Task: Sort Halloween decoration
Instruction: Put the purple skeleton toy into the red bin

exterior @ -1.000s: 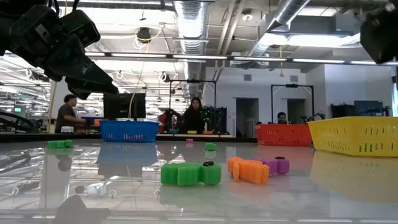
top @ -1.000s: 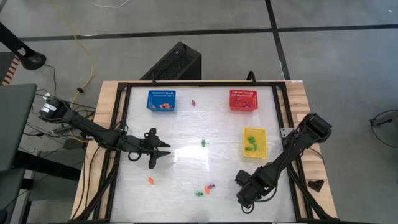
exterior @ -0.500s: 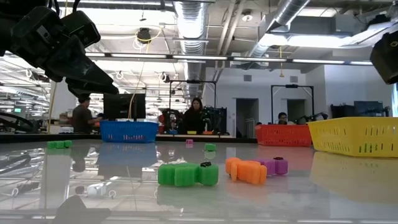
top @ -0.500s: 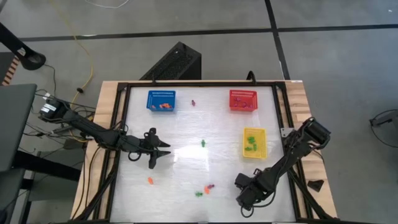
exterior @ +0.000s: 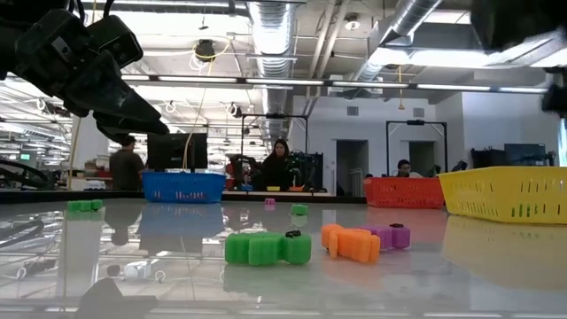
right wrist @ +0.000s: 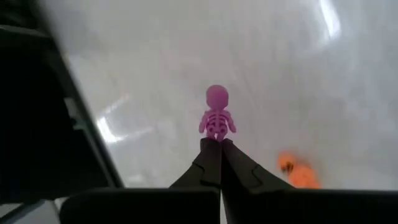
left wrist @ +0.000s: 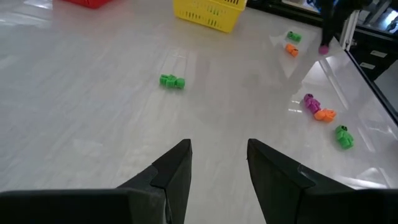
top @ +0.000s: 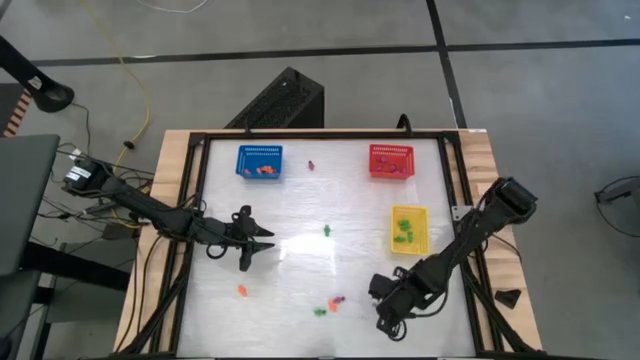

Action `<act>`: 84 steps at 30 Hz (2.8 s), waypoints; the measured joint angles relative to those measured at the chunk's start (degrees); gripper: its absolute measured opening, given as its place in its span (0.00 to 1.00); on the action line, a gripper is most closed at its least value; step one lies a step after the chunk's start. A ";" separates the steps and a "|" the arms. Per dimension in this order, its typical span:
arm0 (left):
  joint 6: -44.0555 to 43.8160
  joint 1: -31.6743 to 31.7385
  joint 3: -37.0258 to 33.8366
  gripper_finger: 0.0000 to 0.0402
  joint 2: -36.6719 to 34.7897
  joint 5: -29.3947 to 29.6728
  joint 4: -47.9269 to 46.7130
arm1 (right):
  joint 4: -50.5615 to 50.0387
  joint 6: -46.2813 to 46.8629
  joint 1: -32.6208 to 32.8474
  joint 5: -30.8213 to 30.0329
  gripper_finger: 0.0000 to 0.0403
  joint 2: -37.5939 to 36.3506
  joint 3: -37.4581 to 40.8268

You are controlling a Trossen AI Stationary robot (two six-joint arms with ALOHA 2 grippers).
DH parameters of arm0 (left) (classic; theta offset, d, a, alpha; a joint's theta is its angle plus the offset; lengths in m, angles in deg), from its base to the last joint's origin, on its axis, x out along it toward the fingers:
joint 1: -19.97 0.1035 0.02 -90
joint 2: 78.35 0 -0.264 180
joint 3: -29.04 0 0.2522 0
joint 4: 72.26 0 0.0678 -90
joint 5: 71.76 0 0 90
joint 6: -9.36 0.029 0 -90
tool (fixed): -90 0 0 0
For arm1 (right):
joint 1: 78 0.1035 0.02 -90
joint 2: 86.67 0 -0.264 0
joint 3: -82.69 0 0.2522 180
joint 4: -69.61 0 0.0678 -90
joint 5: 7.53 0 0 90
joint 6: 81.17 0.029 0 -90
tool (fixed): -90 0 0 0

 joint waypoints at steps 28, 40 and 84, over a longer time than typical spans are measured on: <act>-0.15 -0.02 0.00 0.36 0.00 1.33 -0.19 | -13.83 -54.07 -51.69 -16.16 0.05 -14.57 -0.09; -0.02 -0.02 0.00 0.36 0.00 1.11 -0.79 | -4.00 -41.44 -51.13 6.60 0.16 -13.82 8.30; -0.44 -0.01 0.00 0.36 0.00 1.49 -1.22 | 1.32 -26.05 -46.10 -3.87 0.22 2.01 8.61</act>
